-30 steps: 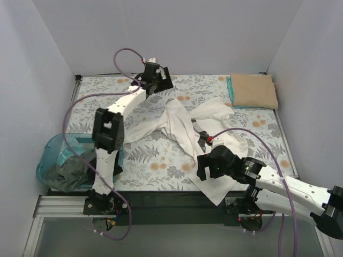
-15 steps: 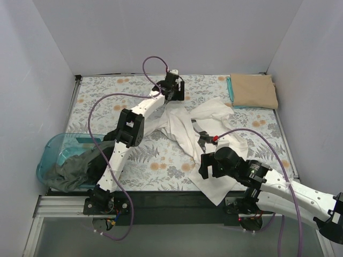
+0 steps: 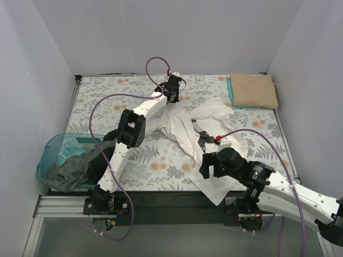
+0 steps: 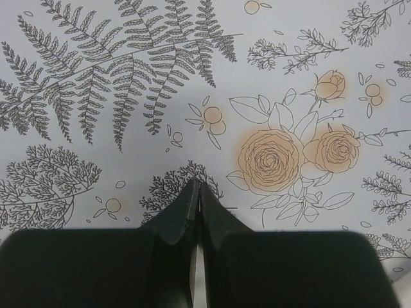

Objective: Fold and stack the t-shirts
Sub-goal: Flatten the tshirt out

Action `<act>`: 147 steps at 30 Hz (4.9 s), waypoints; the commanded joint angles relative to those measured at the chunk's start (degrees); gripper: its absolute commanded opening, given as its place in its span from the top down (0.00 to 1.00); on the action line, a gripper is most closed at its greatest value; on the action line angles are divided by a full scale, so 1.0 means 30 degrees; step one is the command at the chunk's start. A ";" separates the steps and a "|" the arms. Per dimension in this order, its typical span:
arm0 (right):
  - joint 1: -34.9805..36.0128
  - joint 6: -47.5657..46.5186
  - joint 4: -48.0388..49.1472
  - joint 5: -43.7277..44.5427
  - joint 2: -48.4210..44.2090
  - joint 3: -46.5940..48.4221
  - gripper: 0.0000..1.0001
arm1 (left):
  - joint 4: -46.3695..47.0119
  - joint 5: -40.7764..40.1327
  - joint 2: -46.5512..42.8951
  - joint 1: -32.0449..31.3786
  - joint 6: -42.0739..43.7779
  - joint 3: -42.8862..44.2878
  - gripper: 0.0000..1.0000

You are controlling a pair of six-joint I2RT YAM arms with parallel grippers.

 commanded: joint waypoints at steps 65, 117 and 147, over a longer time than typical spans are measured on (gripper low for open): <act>0.6300 0.1422 -0.4715 -0.1576 1.0498 0.2648 0.99 | 0.0990 -0.3740 -2.3871 0.3026 -0.9290 -2.4986 1.00; -1.0428 -1.6797 0.0587 0.0506 0.5658 3.1217 0.99 | -0.2321 0.1244 -3.1752 0.3289 -0.6975 -0.7495 1.00; -1.4266 -1.6039 0.5714 -0.3412 2.3536 2.6035 0.02 | -0.0945 -0.0781 -1.1359 0.6512 -0.6975 -0.8929 0.09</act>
